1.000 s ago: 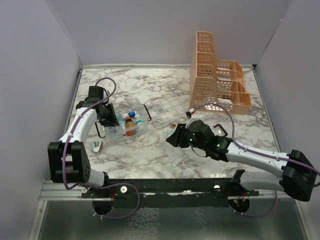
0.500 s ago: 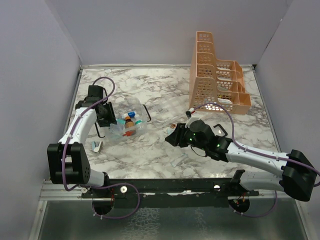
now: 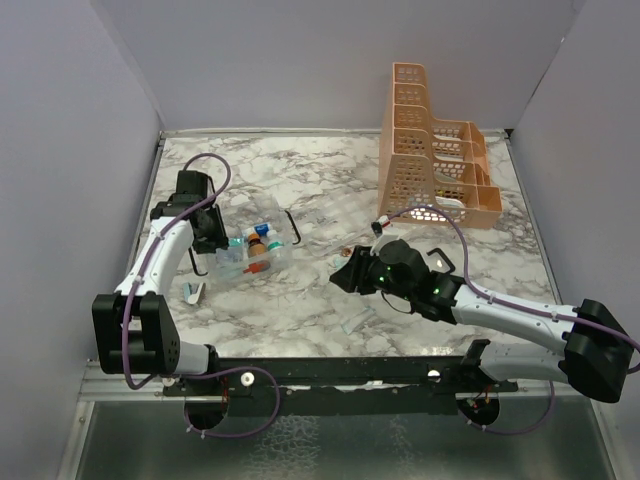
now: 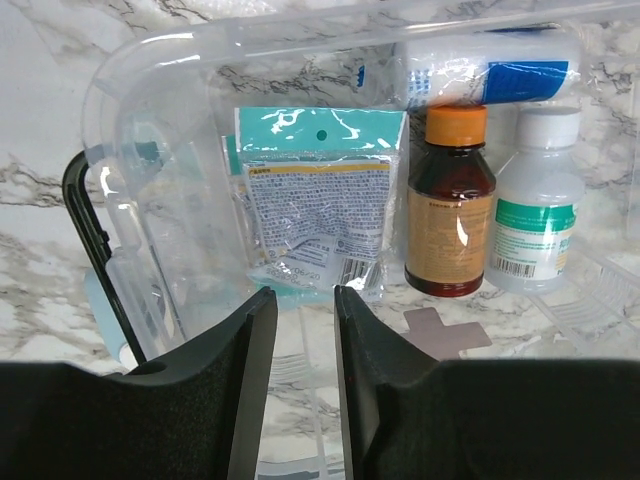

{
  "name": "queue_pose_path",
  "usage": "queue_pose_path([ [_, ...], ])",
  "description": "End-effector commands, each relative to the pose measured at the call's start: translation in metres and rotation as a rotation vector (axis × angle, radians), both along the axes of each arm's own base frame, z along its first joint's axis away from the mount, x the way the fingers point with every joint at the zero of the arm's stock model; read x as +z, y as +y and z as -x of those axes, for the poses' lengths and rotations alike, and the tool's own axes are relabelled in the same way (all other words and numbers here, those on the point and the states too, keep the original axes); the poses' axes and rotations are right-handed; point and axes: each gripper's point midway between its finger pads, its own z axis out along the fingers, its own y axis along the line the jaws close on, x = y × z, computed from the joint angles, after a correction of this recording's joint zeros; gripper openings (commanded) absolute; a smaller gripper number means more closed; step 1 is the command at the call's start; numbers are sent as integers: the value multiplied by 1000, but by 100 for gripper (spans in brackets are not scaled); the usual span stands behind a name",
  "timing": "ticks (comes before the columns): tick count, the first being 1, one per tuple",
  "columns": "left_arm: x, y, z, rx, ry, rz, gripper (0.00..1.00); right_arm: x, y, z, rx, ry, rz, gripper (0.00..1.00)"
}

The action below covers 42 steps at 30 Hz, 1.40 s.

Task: Organize the medicine kit

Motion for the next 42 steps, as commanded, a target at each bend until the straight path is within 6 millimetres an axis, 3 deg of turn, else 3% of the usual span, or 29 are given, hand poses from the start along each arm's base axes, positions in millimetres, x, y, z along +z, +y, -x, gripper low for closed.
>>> queue_pose_path([
  [1, 16, -10, -9, -37, -59, 9, 31, 5, 2, -1, 8, -20, -7, 40],
  [4, 36, -20, -14, -64, -144, 30, 31, 6, -6, -6, -27, -38, 30, 40],
  [8, 79, -46, -20, -169, -323, 91, 35, 12, -25, -14, -87, -80, 112, 40],
  [13, 127, -87, -6, -383, -534, 142, 40, 20, -62, -24, -191, -153, 234, 41],
  [17, 163, -104, 11, -470, -719, 215, 47, 20, -98, -31, -308, -183, 357, 44],
  [21, 168, -115, 35, -498, -862, 317, 55, 23, -129, -35, -418, -200, 452, 50],
  [26, 162, -114, 59, -459, -987, 393, 68, 21, -146, -31, -469, -175, 503, 52],
  [28, 170, -112, 72, -456, -1031, 411, 75, 16, -147, -28, -471, -150, 509, 52],
  [32, 163, -111, 84, -426, -1034, 452, 85, 2, -141, -24, -460, -91, 511, 52],
  [37, 153, -108, 85, -387, -997, 443, 91, -15, -131, -24, -460, -27, 525, 53],
  [42, 155, -101, 83, -367, -1016, 390, 99, -23, -100, -29, -392, 4, 472, 53],
])
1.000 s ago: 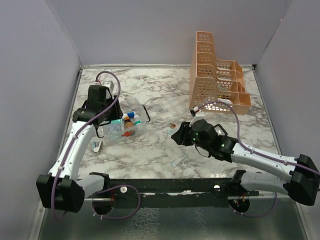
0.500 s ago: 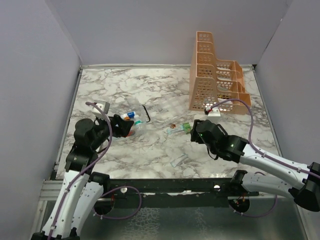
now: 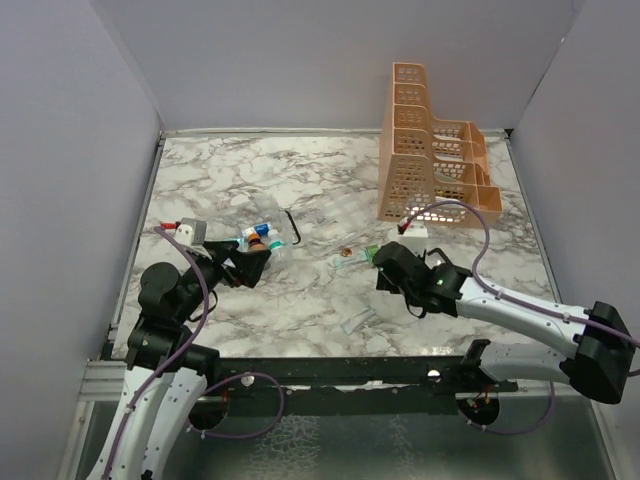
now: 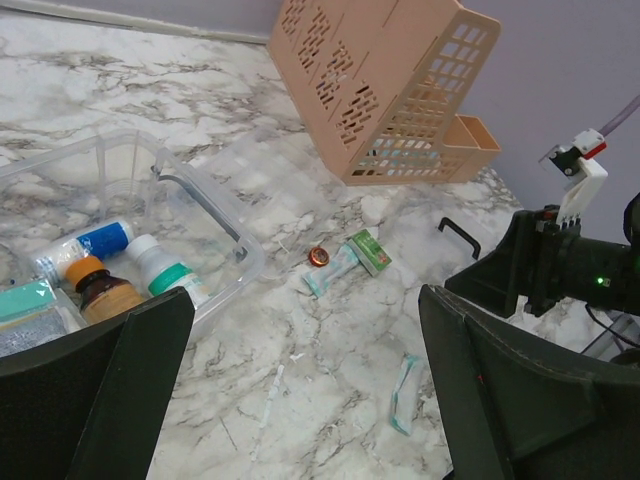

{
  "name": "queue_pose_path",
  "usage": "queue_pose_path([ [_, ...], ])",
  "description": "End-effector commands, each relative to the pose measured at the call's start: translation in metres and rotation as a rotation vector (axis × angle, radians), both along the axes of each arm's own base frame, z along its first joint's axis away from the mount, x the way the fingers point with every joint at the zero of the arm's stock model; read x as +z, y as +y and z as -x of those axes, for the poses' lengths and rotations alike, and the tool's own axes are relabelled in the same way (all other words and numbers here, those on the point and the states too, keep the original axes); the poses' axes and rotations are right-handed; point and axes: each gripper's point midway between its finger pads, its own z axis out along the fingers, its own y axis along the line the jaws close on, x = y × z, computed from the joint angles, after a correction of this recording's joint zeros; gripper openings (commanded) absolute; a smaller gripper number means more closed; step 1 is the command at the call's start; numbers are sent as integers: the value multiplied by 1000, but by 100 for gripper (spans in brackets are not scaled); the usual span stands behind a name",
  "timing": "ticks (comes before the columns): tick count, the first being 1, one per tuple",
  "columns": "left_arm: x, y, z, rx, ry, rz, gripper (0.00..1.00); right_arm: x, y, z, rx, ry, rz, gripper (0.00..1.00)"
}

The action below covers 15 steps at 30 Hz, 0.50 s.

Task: Organize the medicine kit

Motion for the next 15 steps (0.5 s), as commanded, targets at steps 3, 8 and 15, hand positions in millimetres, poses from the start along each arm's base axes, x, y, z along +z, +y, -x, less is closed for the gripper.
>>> queue_pose_path([
  [3, 3, 11, -2, 73, -22, -21, 99, 2, 36, -12, 16, 17, -89, 53],
  [8, 3, 9, 0, 59, -25, -16, 99, -8, 38, -26, 1, 17, -18, 53],
  [15, 2, 9, -1, 64, -23, -18, 99, -28, 58, -36, 52, 83, -56, 53],
])
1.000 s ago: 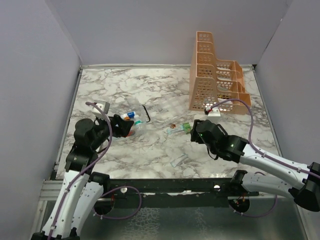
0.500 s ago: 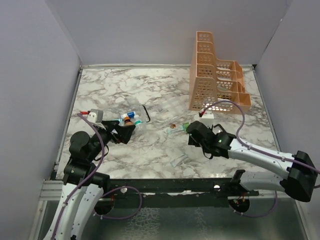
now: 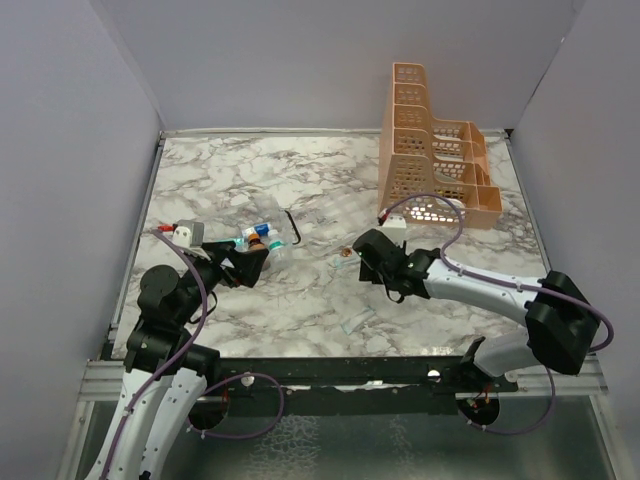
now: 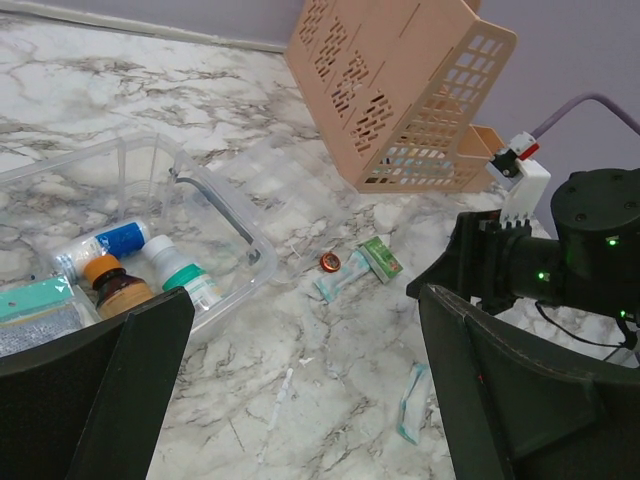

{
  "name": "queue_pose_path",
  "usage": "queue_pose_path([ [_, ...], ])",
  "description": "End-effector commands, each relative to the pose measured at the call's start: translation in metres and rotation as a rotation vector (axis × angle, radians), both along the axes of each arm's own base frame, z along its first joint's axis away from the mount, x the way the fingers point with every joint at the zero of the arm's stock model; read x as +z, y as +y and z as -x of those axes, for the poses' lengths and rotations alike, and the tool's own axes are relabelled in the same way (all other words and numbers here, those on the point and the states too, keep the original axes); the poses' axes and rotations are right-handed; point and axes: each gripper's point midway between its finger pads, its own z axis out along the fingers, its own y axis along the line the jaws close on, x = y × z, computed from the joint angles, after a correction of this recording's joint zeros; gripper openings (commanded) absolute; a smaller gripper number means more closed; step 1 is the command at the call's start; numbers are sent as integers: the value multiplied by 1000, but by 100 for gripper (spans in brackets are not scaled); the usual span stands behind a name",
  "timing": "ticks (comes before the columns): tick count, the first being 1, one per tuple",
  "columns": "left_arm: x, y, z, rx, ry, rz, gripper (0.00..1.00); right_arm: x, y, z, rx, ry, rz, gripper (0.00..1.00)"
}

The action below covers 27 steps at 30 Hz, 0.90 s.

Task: Organize the medicine kit

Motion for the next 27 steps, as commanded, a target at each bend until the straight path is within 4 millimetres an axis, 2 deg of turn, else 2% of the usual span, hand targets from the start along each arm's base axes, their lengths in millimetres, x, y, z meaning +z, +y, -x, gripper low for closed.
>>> queue_pose_path([
  [1, 3, 3, -1, 15, -19, -10, 99, -3, 22, -10, 34, 15, -62, 53],
  [9, -2, 2, -3, 14, 0, -14, 99, -27, 2, -23, -12, 55, 7, 54],
  [17, -9, 1, -8, 19, 38, -26, 99, -58, -5, -27, 2, 111, 39, 54],
  [27, -16, 10, -16, 74, 83, -44, 99, -74, -12, -51, 13, 117, 72, 54],
])
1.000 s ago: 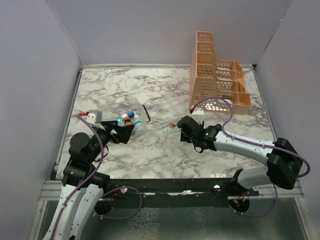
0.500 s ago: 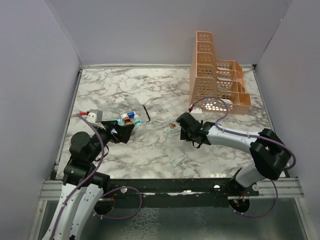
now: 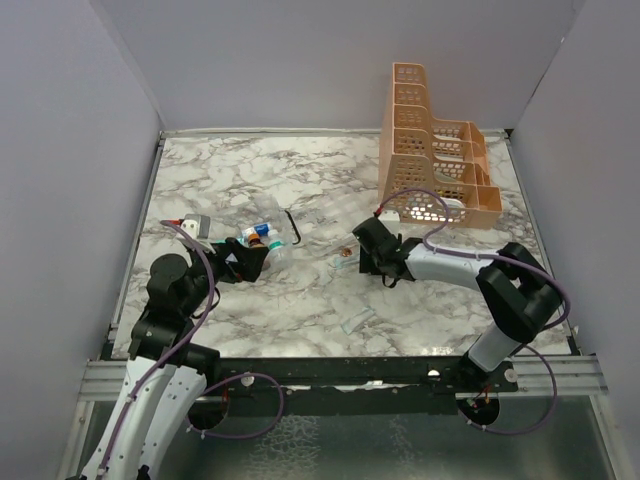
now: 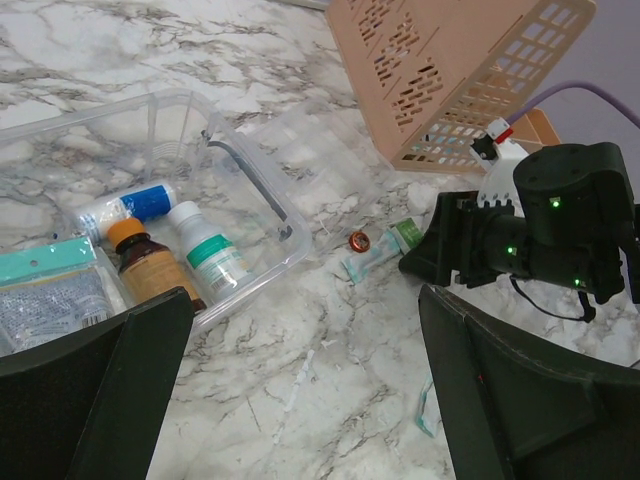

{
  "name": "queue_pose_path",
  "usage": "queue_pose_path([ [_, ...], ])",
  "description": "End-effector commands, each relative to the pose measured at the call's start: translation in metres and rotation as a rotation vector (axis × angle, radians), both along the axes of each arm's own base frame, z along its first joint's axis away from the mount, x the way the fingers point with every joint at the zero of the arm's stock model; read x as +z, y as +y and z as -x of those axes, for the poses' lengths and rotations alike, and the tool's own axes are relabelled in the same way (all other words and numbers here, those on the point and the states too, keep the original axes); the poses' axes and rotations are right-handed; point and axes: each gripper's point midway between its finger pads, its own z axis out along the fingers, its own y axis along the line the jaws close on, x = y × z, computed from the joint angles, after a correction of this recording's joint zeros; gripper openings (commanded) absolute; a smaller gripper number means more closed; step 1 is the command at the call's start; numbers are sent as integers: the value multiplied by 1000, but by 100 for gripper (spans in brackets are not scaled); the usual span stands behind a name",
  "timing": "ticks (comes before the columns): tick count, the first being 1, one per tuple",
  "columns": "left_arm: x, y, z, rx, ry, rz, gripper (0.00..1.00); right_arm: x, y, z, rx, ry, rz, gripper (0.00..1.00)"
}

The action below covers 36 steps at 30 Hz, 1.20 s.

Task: Organize the medicine kit

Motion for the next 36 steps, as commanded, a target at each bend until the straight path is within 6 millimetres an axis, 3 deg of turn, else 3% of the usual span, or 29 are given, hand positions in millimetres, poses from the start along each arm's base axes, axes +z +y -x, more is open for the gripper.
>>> queue_pose_path([
  [1, 6, 7, -4, 39, -9, -12, 99, -12, -2, -13, 16, 12, 10, 54],
  [10, 3, 8, -7, 41, 3, -15, 99, -13, -10, -23, 38, -1, 31, 52],
  [21, 3, 7, -6, 36, 2, -11, 99, -4, -3, -20, 99, -9, -3, 38],
  [30, 3, 7, -6, 36, 2, -12, 99, 21, -1, -26, 94, -70, -33, 35],
  [36, 2, 7, -7, 37, 6, -12, 99, 52, 6, -35, 93, -133, -79, 35],
])
